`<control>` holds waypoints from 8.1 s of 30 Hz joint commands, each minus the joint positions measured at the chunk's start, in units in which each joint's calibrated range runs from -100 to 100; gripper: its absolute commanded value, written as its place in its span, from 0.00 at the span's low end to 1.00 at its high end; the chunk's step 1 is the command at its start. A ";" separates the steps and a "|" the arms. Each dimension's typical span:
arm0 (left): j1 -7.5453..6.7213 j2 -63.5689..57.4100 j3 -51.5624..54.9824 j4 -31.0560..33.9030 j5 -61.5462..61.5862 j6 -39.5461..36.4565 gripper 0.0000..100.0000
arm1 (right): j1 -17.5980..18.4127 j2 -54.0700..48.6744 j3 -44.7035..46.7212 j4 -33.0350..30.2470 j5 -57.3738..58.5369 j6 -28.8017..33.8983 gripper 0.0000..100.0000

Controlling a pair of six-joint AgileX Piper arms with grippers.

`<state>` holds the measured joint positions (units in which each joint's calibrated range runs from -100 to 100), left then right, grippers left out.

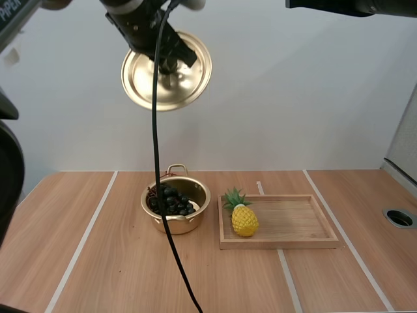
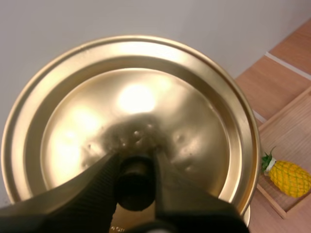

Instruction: Open the pot, put the grape inside, and close it

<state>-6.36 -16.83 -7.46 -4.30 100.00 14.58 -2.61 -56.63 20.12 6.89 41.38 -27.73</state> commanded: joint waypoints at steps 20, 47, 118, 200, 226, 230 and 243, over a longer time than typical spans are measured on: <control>-0.13 2.89 26.31 0.68 0.00 13.25 0.00 | -0.25 -0.66 -0.47 -0.45 -1.21 0.18 0.00; -0.13 25.26 12.85 0.31 0.00 17.58 0.00 | -0.25 -0.66 -0.47 -0.85 4.18 0.18 0.00; -0.13 25.59 15.51 -4.26 0.00 18.35 0.00 | -0.25 -0.55 -0.47 -2.47 5.60 0.18 0.00; -0.13 8.97 -7.20 4.30 0.00 4.38 1.00 | -0.25 -0.69 -0.47 -2.11 6.13 0.18 0.00; -0.13 -18.78 -19.07 5.78 -7.43 -13.66 0.00 | -0.25 -1.18 -0.47 -1.67 6.30 0.53 0.00; -0.13 -23.99 -15.91 5.67 -12.06 -19.48 0.00 | -0.25 -3.77 -0.47 -1.67 4.92 7.26 0.00; 0.01 -47.08 9.73 9.18 -38.73 -28.29 0.00 | -0.25 -17.78 -0.47 -6.29 1.74 15.25 0.00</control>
<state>-6.36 -61.18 -1.17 3.12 63.68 -13.04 -2.61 -71.83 20.12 2.73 44.36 -15.39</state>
